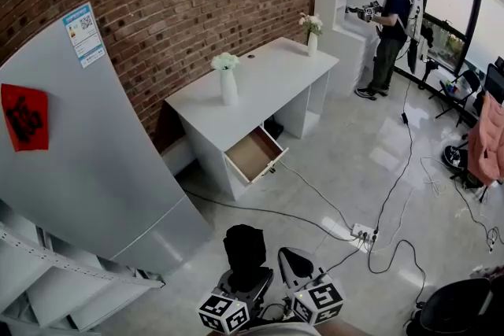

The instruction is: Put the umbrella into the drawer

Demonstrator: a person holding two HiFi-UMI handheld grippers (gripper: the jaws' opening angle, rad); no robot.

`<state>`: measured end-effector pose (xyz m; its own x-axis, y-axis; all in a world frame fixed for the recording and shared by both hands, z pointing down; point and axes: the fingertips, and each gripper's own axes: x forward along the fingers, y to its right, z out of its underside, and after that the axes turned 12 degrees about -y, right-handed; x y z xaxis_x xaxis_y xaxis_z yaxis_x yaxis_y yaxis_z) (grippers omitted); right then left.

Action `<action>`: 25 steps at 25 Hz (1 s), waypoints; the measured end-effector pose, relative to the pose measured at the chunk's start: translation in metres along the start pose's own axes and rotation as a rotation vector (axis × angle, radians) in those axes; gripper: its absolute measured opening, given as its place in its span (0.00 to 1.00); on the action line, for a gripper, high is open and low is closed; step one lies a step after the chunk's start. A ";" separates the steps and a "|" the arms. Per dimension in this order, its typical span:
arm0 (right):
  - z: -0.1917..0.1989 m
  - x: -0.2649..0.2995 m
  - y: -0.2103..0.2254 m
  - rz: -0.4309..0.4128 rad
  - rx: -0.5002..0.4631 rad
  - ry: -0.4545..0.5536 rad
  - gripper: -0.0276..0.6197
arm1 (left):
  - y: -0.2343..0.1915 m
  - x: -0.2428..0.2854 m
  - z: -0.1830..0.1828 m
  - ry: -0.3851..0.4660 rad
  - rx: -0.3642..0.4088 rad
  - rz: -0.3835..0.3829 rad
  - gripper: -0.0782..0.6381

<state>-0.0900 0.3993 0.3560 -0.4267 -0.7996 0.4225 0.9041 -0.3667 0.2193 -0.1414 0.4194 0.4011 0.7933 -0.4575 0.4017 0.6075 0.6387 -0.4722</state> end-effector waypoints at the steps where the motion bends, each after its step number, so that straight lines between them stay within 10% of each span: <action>1: 0.000 -0.001 -0.001 -0.007 0.003 0.008 0.07 | 0.000 -0.001 0.000 0.002 -0.002 -0.003 0.44; 25: 0.035 -0.073 0.058 -0.053 0.012 0.034 0.07 | 0.064 0.028 0.048 0.005 -0.058 -0.093 0.44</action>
<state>-0.0071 0.4536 0.3685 -0.4728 -0.7951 0.3798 0.8799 -0.4032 0.2513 -0.0823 0.4774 0.4194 0.7332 -0.5164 0.4424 0.6800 0.5565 -0.4773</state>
